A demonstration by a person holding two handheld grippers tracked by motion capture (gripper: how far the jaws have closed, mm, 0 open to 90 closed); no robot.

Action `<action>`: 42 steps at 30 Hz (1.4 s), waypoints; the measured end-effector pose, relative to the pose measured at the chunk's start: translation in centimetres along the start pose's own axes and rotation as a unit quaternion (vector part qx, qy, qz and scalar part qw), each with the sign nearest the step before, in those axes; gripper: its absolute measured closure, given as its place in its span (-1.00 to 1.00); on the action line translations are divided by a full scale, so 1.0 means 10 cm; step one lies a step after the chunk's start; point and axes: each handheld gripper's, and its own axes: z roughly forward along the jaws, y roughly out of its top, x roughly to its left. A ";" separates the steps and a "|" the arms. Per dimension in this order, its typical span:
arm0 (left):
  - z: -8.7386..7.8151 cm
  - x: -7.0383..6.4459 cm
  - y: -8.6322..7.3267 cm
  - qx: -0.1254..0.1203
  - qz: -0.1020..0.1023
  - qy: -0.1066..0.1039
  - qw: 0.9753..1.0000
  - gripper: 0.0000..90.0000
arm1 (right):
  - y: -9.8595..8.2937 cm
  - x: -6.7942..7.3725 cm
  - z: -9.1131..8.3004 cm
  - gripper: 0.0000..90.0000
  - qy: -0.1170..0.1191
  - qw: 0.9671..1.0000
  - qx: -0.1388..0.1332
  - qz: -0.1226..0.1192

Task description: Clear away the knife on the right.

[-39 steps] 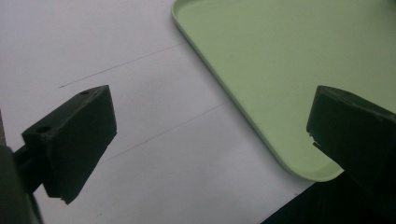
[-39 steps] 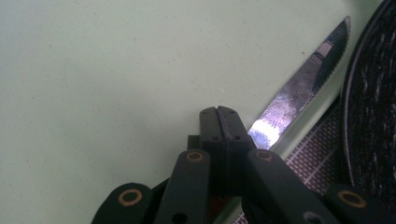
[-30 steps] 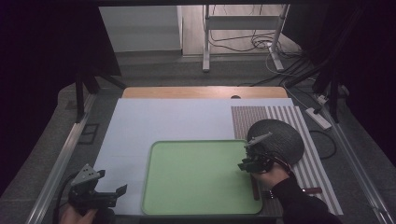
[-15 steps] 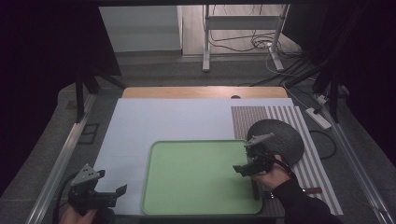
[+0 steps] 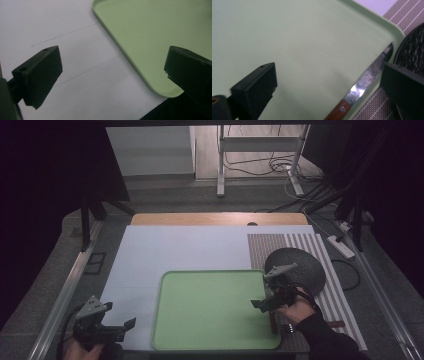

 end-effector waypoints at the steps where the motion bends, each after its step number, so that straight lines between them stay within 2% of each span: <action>1: 0.00 0.00 0.00 0.000 0.000 0.000 1.000 -0.95 | -0.01 0.00 -0.01 -0.98 -0.002 1.000 -0.001 -0.001; 7: 0.00 0.01 0.00 0.000 -0.002 -0.001 1.000 -0.95 | -0.07 -0.02 -0.12 -0.99 -0.008 1.000 -0.012 0.001; 21: 0.00 0.01 -0.01 -0.001 -0.004 -0.001 1.000 -0.95 | -0.30 -0.08 -0.42 -1.00 -0.024 0.998 -0.049 0.027; 42: 0.00 0.01 -0.01 0.000 -0.009 -0.002 1.000 -0.95 | -0.66 -0.16 -0.74 -1.00 -0.054 0.993 -0.082 0.070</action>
